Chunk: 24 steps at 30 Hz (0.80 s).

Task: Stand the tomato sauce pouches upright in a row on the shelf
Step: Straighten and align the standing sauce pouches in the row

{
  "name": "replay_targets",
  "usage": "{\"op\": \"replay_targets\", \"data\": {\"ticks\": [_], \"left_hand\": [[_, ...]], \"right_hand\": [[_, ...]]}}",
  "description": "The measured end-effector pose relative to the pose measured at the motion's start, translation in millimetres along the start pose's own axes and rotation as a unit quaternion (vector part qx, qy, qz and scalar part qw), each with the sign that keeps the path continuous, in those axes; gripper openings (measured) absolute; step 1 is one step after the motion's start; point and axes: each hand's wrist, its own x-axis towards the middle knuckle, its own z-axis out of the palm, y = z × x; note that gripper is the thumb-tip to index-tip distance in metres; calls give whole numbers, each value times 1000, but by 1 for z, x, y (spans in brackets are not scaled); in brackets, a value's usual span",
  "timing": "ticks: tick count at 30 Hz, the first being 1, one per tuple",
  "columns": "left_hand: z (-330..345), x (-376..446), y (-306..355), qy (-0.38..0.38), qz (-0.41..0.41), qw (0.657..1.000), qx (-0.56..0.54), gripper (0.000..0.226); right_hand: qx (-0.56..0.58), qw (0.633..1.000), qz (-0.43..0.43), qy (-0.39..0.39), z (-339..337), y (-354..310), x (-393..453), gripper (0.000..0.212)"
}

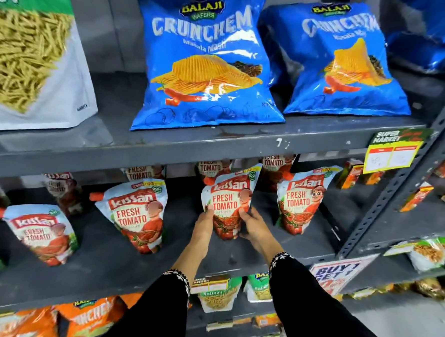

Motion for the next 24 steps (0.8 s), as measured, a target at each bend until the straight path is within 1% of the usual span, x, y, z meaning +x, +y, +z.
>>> {"op": "replay_targets", "data": {"ticks": [3,5,7,11,15,18,19,24], "left_hand": [[-1,7,-2,16,11,1000,-7,51],[-2,10,-3,24,12,1000,-15,51],[-3,11,-4,28,13,999,-21,53],[-8,10,-5,35,14,999,-26,54],[-10,7,-7,37,13,999,-25,54],[-11,5,-8,37,17,999,-24,53],[-12,6,-9,37,18,999,-22,53],[-12,6,-8,38,14,999,-9,55]], "right_hand": [[-24,1000,-4,-6,1,-1,4,19],[-35,999,-8,-6,3,0,3,15],[-45,999,-12,-7,5,2,1,17],[-58,998,-20,-14,9,3,-5,34],[-47,999,-18,-7,10,5,-8,31],[-49,999,-21,-3,10,7,-10,18],[-46,999,-23,-3,10,8,-11,17],[-47,999,-23,5,9,10,-12,33]]}}
